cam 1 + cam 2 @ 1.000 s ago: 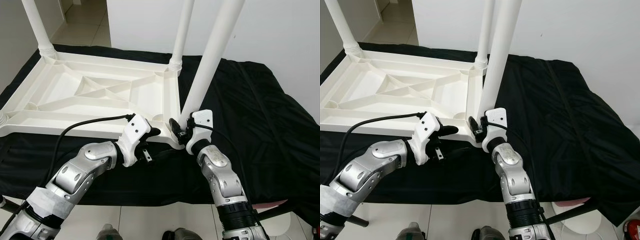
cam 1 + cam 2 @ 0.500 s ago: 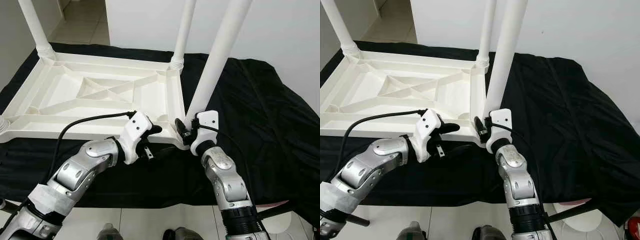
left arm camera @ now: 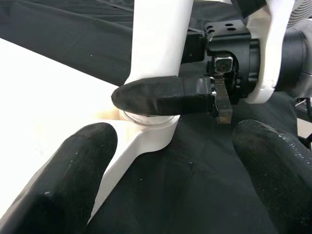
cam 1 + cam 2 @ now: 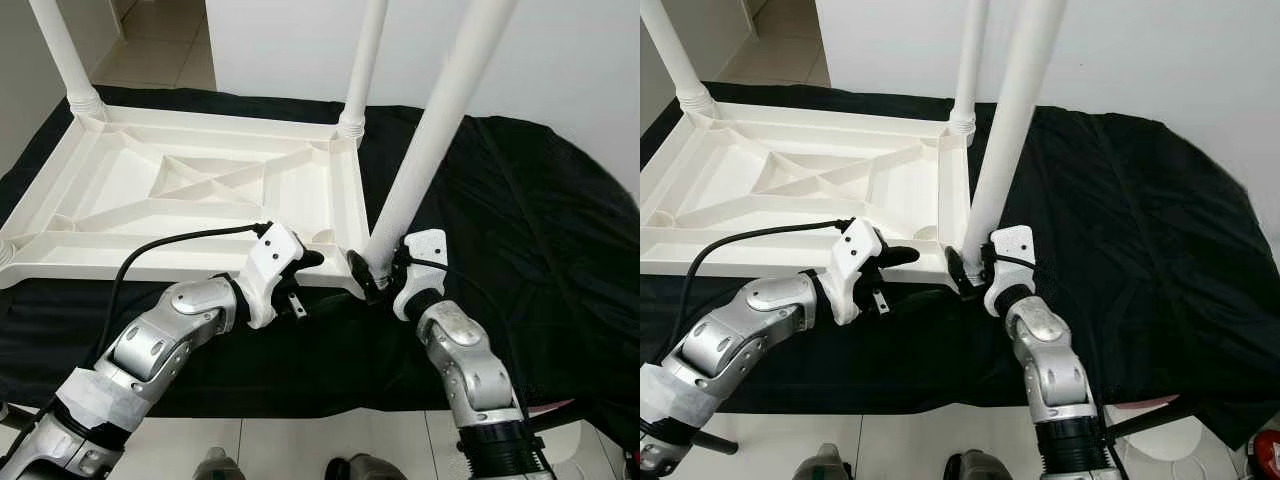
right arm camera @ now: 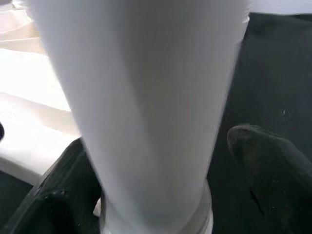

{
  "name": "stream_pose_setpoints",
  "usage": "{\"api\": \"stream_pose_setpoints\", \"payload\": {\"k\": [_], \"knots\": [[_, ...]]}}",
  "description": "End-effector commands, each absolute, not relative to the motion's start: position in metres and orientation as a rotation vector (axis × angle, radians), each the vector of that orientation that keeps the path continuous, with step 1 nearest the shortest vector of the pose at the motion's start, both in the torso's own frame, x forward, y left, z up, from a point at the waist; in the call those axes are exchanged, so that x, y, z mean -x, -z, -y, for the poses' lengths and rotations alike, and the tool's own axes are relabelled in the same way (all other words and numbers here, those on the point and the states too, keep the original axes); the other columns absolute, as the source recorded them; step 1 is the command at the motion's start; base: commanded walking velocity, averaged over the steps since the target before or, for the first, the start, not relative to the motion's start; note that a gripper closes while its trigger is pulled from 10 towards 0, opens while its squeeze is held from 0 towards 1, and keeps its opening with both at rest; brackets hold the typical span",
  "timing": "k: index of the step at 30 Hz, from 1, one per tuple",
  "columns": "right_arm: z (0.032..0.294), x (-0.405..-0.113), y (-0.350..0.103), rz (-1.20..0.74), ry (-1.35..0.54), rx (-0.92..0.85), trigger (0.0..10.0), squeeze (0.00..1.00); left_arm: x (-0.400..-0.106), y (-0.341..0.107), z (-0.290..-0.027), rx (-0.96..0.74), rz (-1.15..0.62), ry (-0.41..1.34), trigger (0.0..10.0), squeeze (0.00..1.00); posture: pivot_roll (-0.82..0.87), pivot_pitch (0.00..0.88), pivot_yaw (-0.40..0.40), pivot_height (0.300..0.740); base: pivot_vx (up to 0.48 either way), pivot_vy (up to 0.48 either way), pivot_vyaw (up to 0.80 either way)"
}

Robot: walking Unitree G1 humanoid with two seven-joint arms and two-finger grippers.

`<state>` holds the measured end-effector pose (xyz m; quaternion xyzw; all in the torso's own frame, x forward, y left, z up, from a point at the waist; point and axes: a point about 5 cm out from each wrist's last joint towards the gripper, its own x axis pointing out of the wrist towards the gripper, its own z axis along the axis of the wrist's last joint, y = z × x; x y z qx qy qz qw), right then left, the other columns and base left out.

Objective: Building children table

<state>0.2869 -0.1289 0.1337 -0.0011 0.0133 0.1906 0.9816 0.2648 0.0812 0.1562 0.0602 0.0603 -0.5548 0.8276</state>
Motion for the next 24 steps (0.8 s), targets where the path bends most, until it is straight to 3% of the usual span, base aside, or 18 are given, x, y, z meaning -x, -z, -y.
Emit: {"api": "stream_pose_setpoints", "payload": {"k": [1, 2, 16, 24], "knots": [[0.14, -0.289, -0.135, -0.017, -0.352, -0.002, 10.0, 1.0, -0.257, -0.157, -0.077, -0.132, -0.142, 1.343, 10.0, 0.0, 0.04, 0.061, -0.071, 0.74, 0.0, 0.0, 0.0], [0.14, -0.289, -0.136, -0.015, -0.367, -0.003, 10.0, 0.0, -0.257, -0.157, -0.077, -0.139, -0.14, 1.349, 10.0, 0.0, 0.04, 0.061, -0.071, 0.74, 0.0, 0.0, 0.0], [0.147, -0.31, -0.145, 0.03, -0.441, 0.062, 10.0, 0.0, -0.26, -0.166, -0.085, -0.149, -0.141, 1.337, 10.0, 0.0, 0.11, 0.116, -0.049, 0.74, 0.0, 0.0, 0.0], [0.149, -0.321, -0.149, 0.066, -0.631, 0.099, 10.0, 0.0, -0.253, -0.163, -0.08, -0.152, -0.148, 1.363, 10.0, 0.0, 0.11, 0.102, -0.048, 0.74, 0.0, 0.0, 0.0]]}}
